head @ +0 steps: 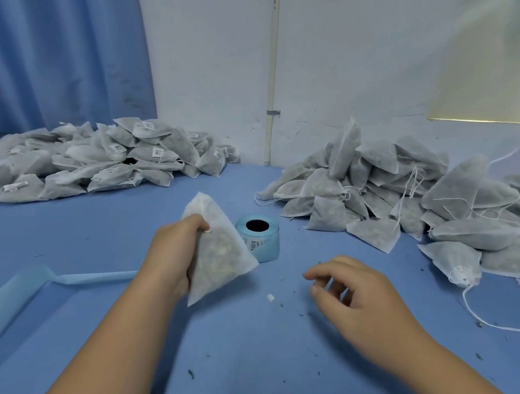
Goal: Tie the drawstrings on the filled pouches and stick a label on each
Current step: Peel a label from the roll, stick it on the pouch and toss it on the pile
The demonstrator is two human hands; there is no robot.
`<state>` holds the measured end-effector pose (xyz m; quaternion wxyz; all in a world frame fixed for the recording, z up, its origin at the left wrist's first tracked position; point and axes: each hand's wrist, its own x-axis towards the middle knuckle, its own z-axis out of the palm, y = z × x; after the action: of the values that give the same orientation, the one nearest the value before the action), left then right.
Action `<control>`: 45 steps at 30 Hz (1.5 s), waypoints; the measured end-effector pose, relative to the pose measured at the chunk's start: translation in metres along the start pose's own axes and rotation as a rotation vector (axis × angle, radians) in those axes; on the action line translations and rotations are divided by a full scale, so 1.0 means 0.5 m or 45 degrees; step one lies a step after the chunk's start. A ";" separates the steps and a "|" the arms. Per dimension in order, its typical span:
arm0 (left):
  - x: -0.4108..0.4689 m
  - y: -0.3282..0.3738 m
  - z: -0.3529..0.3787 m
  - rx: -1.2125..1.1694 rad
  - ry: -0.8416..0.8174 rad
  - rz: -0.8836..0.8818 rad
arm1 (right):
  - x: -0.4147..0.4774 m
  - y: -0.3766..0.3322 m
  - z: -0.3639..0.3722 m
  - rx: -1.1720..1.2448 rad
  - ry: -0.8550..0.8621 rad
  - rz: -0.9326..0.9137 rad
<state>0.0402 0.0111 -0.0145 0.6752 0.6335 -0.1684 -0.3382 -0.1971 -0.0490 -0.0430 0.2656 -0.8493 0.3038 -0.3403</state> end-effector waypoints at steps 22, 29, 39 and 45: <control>0.028 -0.033 0.019 1.076 -0.115 0.417 | 0.306 -0.017 0.066 -0.778 -0.752 -0.052; 0.032 -0.005 -0.015 0.962 0.111 0.412 | 0.325 -0.031 0.045 -0.863 -0.776 -0.009; 0.032 -0.002 -0.038 1.012 0.268 0.430 | 0.299 -0.017 0.060 -0.901 -0.774 -0.071; 0.037 0.004 -0.049 1.049 0.231 0.359 | 0.309 -0.028 0.034 -0.924 -0.778 -0.110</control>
<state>0.0703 0.0169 -0.0198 0.4178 0.8477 -0.3141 -0.0906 -0.0895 -0.1429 0.0197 0.0144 -0.9603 0.2755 0.0425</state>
